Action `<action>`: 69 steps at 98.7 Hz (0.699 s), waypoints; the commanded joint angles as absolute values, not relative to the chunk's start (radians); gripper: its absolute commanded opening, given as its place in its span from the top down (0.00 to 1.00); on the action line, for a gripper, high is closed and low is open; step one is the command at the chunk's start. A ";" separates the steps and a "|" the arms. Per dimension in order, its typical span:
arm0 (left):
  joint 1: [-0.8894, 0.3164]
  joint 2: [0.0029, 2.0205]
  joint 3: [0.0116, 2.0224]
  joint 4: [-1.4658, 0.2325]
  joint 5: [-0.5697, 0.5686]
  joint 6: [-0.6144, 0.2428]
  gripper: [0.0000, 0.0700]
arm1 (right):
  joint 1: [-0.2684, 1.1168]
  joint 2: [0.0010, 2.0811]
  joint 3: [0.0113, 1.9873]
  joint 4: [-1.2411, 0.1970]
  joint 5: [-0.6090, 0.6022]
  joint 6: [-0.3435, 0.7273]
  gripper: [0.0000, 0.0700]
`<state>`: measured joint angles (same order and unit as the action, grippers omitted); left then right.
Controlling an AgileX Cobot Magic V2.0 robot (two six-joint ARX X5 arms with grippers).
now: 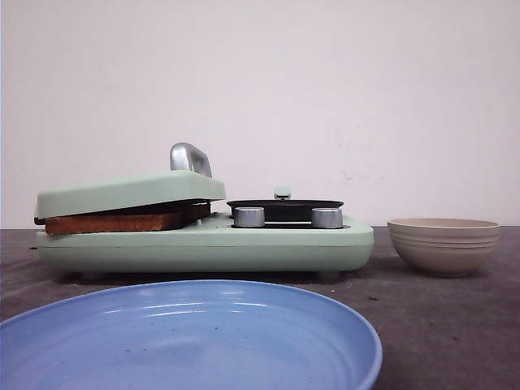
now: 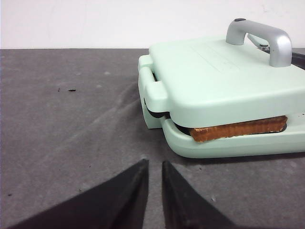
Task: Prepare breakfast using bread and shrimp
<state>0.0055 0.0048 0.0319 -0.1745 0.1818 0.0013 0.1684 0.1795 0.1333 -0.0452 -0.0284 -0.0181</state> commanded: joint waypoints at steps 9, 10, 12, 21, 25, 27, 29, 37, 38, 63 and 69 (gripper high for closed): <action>0.006 0.005 0.014 -0.178 0.184 -0.004 1.00 | 0.130 0.088 0.073 -0.067 0.053 -0.079 0.99; 0.006 0.005 0.014 -0.178 0.184 -0.004 1.00 | 0.126 0.081 0.068 -0.068 0.053 -0.081 0.99; 0.006 0.005 0.014 -0.178 0.184 -0.004 1.00 | 0.119 0.067 0.060 -0.071 0.053 -0.084 0.99; 0.006 0.005 0.014 -0.178 0.184 -0.004 1.00 | 0.091 0.005 0.014 -0.079 0.043 -0.086 0.99; 0.006 0.005 0.014 -0.178 0.184 -0.004 1.00 | 0.082 0.002 0.012 -0.120 0.025 -0.083 0.99; 0.006 0.005 0.014 -0.178 0.184 -0.004 1.00 | 0.078 0.004 0.012 -0.142 0.019 -0.083 0.99; 0.006 0.005 0.014 -0.178 0.184 -0.004 1.00 | 0.075 0.004 0.012 -0.162 0.014 -0.083 0.99; 0.006 0.005 0.014 -0.178 0.184 -0.004 1.00 | 0.072 0.004 0.012 -0.188 0.004 -0.092 0.99; 0.006 0.005 0.014 -0.179 0.184 -0.004 1.00 | 0.072 0.004 0.012 -0.189 0.004 -0.095 0.99; 0.006 0.005 0.014 -0.179 0.184 -0.004 1.00 | 0.052 0.004 0.012 -0.185 -0.014 -0.097 0.99; 0.006 0.005 0.014 -0.179 0.184 -0.004 1.00 | 0.057 0.004 0.012 -0.165 -0.052 -0.097 0.99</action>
